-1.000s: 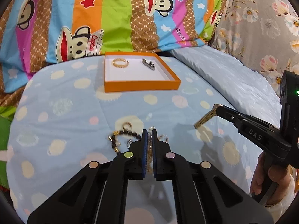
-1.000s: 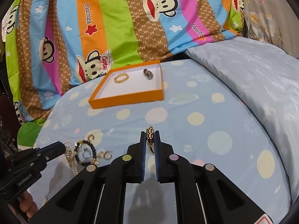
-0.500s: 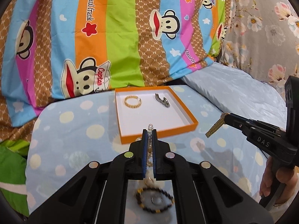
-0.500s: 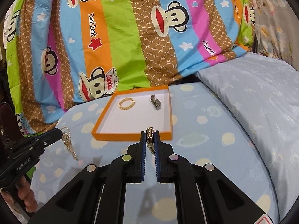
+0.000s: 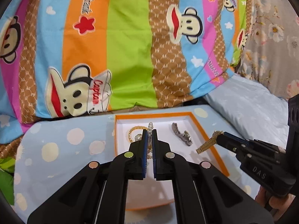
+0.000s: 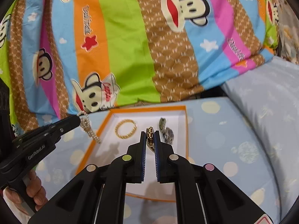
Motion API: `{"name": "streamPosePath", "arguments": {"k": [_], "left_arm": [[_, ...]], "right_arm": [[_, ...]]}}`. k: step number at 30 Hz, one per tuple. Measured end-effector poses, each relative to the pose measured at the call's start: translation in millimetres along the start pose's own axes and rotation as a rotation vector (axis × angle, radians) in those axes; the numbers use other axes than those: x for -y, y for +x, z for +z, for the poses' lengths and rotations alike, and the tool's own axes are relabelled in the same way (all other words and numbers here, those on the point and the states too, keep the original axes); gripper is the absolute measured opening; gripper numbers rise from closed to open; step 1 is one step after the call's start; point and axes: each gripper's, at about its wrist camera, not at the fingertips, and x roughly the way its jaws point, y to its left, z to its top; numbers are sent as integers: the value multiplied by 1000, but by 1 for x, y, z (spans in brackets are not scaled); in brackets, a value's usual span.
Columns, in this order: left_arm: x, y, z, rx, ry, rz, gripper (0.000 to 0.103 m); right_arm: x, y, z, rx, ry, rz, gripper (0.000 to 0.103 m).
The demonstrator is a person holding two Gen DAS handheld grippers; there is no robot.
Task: Organize jewelry
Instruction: 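Lower the pearl bracelet and gold watch into the orange box and open both tools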
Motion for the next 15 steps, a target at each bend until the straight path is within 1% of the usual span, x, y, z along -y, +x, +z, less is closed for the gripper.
{"name": "streamPosePath", "arguments": {"k": [3, 5, 6, 7, 10, 15], "left_arm": [[-5, 25, -13, -46, -15, 8, 5], [-9, 34, -21, -87, -35, 1, 23], [-13, 35, -25, -93, -54, 1, 40], [-15, 33, -29, -86, -65, 5, 51], [-17, 28, -38, -85, -60, 7, 55], [-14, 21, -51, -102, -29, -7, 55]], "right_arm": [[4, 22, -15, -60, -2, 6, 8], [8, 32, -24, -101, 6, 18, 8], [10, 34, -27, -115, 13, 18, 10], [11, 34, -30, -119, 16, 12, 13], [11, 31, -35, -128, 17, 18, 13], [10, 27, -42, -143, 23, 18, 15]]}}
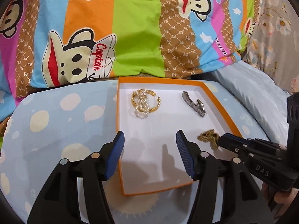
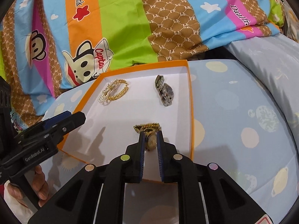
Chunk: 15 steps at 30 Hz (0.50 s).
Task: Organize jewelry
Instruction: 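Lower the pearl bracelet and gold watch into the orange box and open both tools, then withdraw both tools from the box toward the remaining jewelry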
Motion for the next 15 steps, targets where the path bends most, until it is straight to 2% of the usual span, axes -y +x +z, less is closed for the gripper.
{"name": "streamPosePath", "arguments": {"k": [4, 6, 15], "left_arm": [[4, -2, -6, -11, 20, 12, 55], [4, -3, -8, -15, 21, 12, 55], [9, -5, -18, -36, 41, 5, 55]], "right_arm": [[-1, -4, -2, 16, -4, -12, 22], [-1, -11, -1, 45, 1, -21, 31], [-4, -23, -12, 45, -13, -8, 31]]}}
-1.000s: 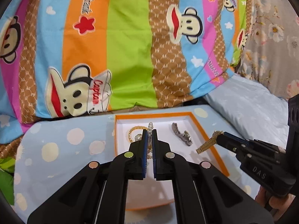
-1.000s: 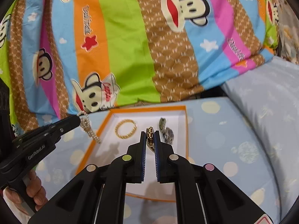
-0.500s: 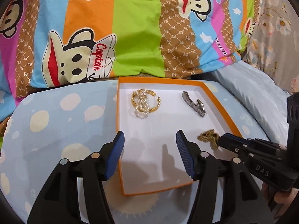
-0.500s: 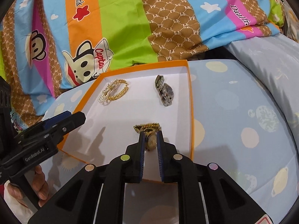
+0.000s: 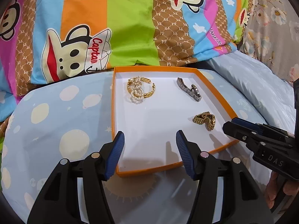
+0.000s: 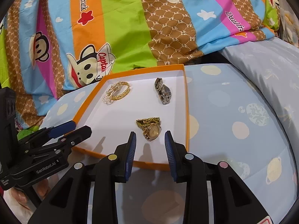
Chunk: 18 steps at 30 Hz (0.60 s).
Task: Organize jewelry
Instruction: 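Withdraw both tools from the box toward the remaining jewelry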
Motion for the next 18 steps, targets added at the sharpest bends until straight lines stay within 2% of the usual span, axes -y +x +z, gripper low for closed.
{"name": "streamPosePath", "arguments": {"k": [4, 10, 18], "left_arm": [[4, -1, -3, -13, 24, 5, 54], [8, -4, -9, -24, 43, 0, 49], [12, -16, -20, -32, 41, -22, 48]], "right_arm": [[-2, 5, -3, -14, -19, -43, 24], [-7, 4, -6, -30, -44, -80, 22], [-9, -9, -18, -36, -45, -81, 22]]}}
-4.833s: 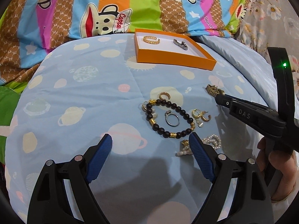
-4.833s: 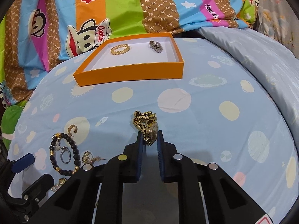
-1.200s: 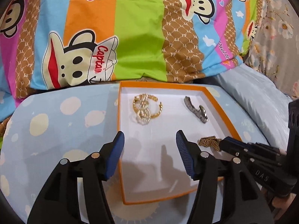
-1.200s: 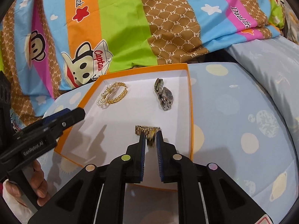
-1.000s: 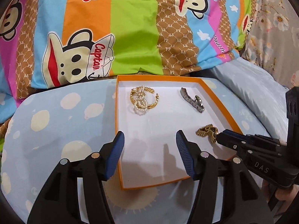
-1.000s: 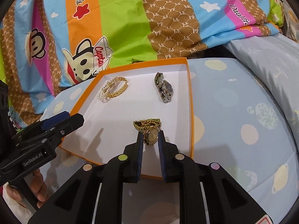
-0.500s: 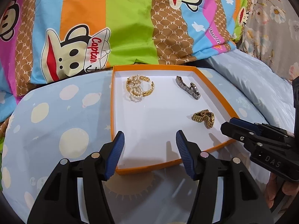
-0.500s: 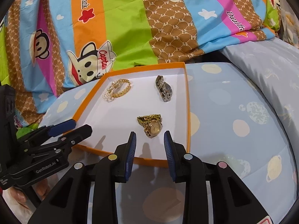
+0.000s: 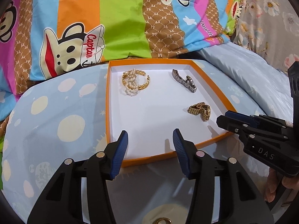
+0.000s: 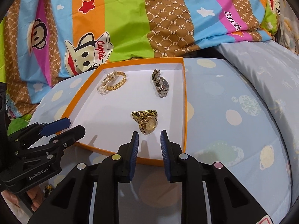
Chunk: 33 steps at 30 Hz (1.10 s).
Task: Organize jewelry
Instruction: 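Withdraw both tools from the box toward the remaining jewelry, then grasp the black bead bracelet with the left tool while the right tool approaches the silver ring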
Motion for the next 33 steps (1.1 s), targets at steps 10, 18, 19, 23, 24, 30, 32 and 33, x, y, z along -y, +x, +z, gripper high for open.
{"name": "streamPosePath", "arguments": {"k": [10, 18, 19, 23, 24, 30, 32, 33], "left_arm": [[-14, -50, -8, 79, -75, -4, 50], [-38, -82, -50, 40, -139, 37, 51], [-39, -84, -55, 32, -141, 36, 51], [-39, -90, -80, -11, -154, 26, 51], [-37, -90, -86, -26, -156, 21, 51], [-22, -85, -108, -81, -149, -3, 51], [-17, -84, -110, -80, -136, 4, 51], [-15, -85, -110, -78, -128, 6, 51]], "right_arm": [[-22, -53, -32, 91, -52, 6, 24], [-52, -73, -83, 54, -79, 49, 24], [-54, -73, -87, 50, -80, 49, 24], [-57, -78, -101, 43, -65, 50, 26], [-56, -79, -104, 42, -55, 53, 26], [-53, -82, -109, 46, -30, 58, 27], [-51, -82, -110, 47, -22, 61, 27], [-51, -82, -110, 47, -19, 63, 28]]}}
